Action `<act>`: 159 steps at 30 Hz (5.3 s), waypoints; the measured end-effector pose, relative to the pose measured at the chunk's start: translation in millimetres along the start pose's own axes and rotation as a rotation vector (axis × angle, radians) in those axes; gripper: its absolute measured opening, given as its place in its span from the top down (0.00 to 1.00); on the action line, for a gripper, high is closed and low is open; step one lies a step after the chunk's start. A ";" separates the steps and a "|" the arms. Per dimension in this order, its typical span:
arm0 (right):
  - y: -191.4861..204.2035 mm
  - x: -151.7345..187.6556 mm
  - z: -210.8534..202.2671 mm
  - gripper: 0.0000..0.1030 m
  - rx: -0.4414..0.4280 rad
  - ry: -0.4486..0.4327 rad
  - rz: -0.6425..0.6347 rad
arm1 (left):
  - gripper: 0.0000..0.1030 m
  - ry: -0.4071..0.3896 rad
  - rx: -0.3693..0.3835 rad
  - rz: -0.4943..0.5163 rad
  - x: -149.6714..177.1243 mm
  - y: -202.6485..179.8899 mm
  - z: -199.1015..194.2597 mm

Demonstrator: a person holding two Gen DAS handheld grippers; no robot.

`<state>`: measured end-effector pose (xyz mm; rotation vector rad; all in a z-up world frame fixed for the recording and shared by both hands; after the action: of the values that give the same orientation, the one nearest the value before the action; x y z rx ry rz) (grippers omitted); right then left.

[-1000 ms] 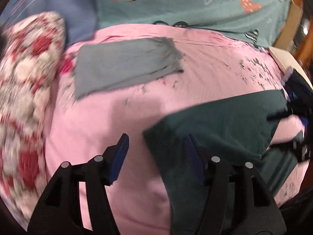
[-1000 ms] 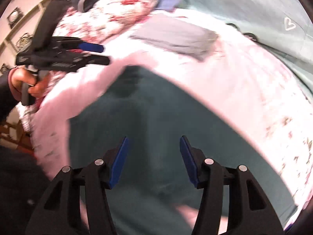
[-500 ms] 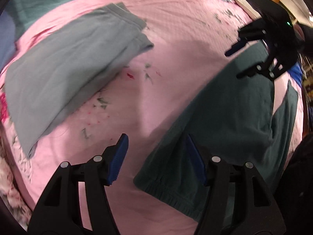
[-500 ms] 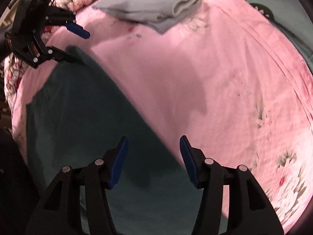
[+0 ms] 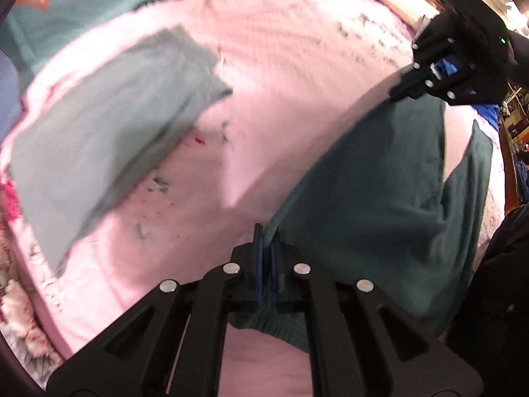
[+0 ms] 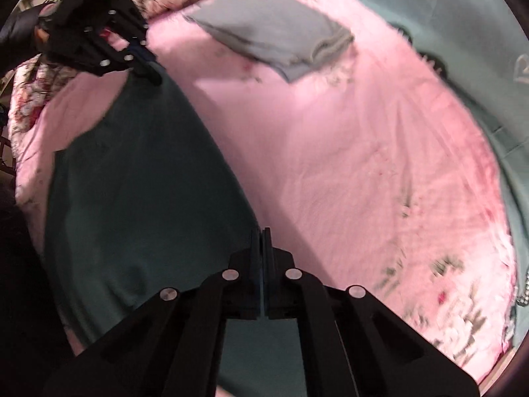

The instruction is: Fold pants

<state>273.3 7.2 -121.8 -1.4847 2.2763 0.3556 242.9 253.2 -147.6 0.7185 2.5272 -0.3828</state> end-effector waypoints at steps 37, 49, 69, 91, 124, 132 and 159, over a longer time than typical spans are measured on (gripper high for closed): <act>212.6 131.1 -35.0 0.67 -0.096 0.150 0.203 | 0.57 0.149 0.017 0.120 161.0 -141.2 -38.6; -36.6 208.8 -140.2 0.55 0.399 0.139 0.288 | 0.36 -0.142 0.156 0.083 42.3 -256.5 -47.0; -176.7 310.5 -146.4 0.96 0.097 -0.037 0.321 | 0.89 0.122 -0.112 -0.127 3.7 -333.2 89.5; -33.1 548.5 -251.9 0.60 -0.019 -0.101 0.734 | 0.52 0.266 -0.255 0.068 27.0 -420.7 53.7; -15.3 512.4 -227.5 0.82 0.099 -0.160 0.747 | 0.27 0.129 -0.525 -0.357 28.1 -338.0 62.9; 3.9 518.2 -205.4 0.78 0.038 -0.104 0.804 | 0.24 0.131 -0.536 -0.378 29.8 -338.7 64.1; 46.1 299.0 -177.0 0.50 -0.115 -0.343 0.709 | 0.22 0.050 -0.696 -0.488 81.6 -169.5 -17.5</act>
<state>90.9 -291.4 -102.1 -0.5411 2.4375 0.8732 81.8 154.5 -152.8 -0.1556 2.6013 0.3635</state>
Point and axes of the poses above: each gripper's, at about its wrist camera, not at the fingertips, and z roughly the way its jaws point, y to its left, x to its underside, the point moved 1 cm from there along z, roughly the way its jaws point, and after that the axes turned 9 degrees about -y, right-handed, at the moved point
